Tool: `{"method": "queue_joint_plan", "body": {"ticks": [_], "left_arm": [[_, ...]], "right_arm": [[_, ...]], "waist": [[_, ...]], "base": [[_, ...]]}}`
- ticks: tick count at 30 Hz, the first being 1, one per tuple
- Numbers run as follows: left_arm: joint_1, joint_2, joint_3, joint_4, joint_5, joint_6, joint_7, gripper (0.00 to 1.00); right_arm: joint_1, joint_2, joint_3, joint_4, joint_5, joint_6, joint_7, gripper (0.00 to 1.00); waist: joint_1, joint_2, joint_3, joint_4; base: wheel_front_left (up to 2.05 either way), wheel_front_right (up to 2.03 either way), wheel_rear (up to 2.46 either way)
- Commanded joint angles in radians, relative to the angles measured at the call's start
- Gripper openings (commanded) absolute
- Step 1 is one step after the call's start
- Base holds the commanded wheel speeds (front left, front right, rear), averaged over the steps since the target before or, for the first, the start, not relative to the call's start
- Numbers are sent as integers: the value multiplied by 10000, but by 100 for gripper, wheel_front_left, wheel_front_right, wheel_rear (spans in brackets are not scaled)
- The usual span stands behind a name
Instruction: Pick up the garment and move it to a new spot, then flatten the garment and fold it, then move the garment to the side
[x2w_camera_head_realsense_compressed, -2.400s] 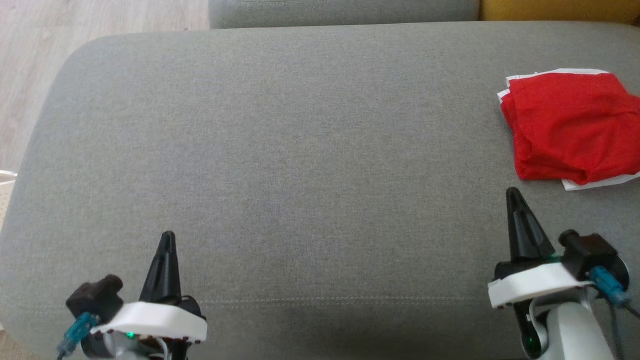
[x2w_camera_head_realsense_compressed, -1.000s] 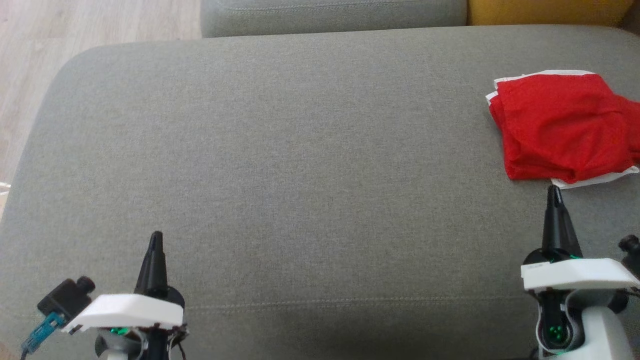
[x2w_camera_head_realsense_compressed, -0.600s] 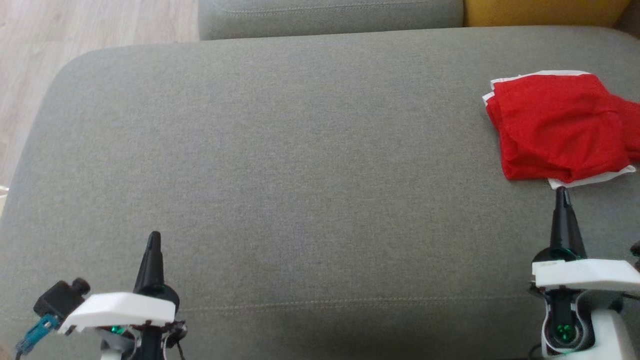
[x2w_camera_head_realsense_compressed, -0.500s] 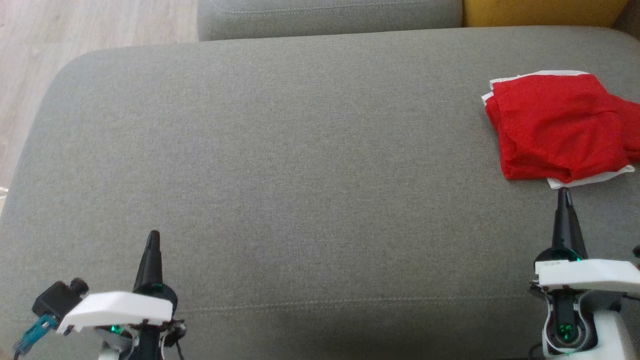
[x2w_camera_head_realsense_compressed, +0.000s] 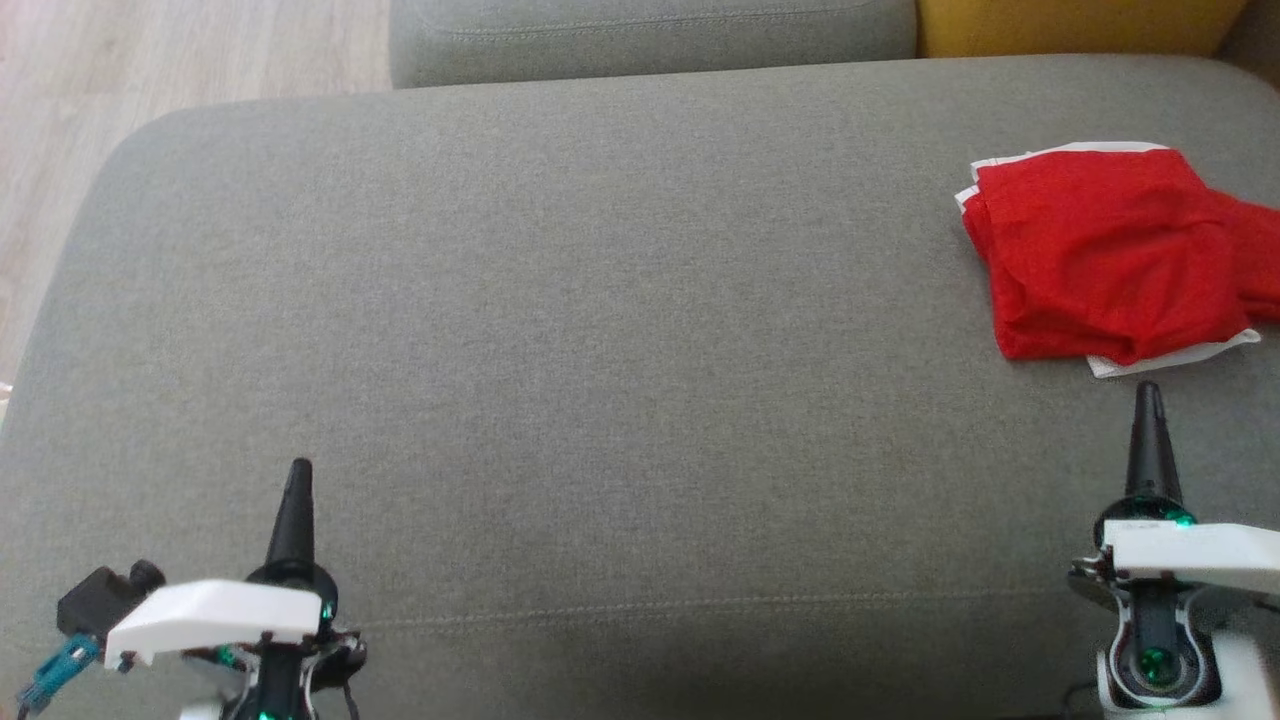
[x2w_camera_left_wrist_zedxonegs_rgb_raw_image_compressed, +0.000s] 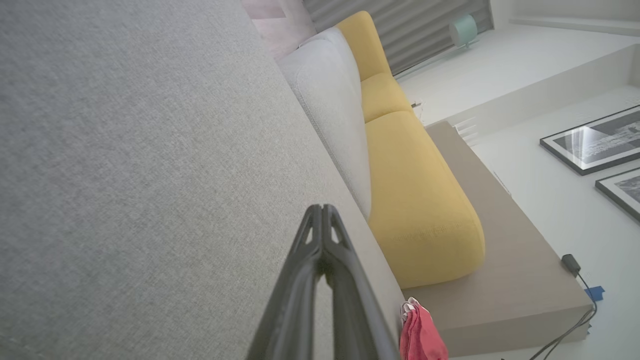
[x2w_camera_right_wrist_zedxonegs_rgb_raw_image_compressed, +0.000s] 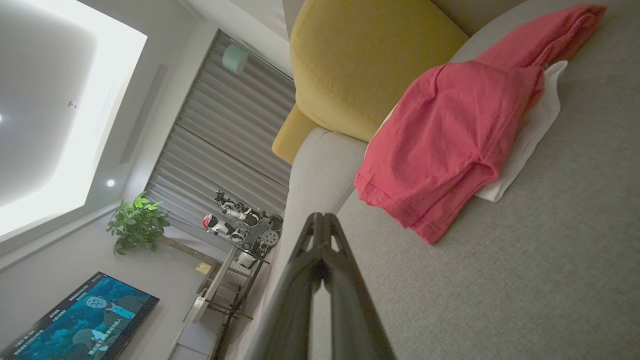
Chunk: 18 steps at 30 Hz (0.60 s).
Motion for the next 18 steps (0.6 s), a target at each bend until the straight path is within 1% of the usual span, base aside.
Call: {"method": "queue_joint_plan", "body": {"ticks": [1, 17, 18], "left_arm": [[-567, 182, 305, -262, -222, -86, 76, 0], [-714, 196, 568, -162, -1786, -196, 549, 0], [-732, 197, 602, -150, -1982, -210, 608, 0]], "right_arm": [[-232, -16, 97, -435, 319, 30, 104, 0], [-163, -10, -103, -539, 2469, 32, 565, 0], [-155, -9, -128, -552, 2738, 33, 622, 0]], "waist": [[0, 0, -5, -5], [0, 0, -77, -92], [0, 0, -86, -103]], "base": [[0, 0, 0], [0, 0, 0], [0, 0, 0]]}}
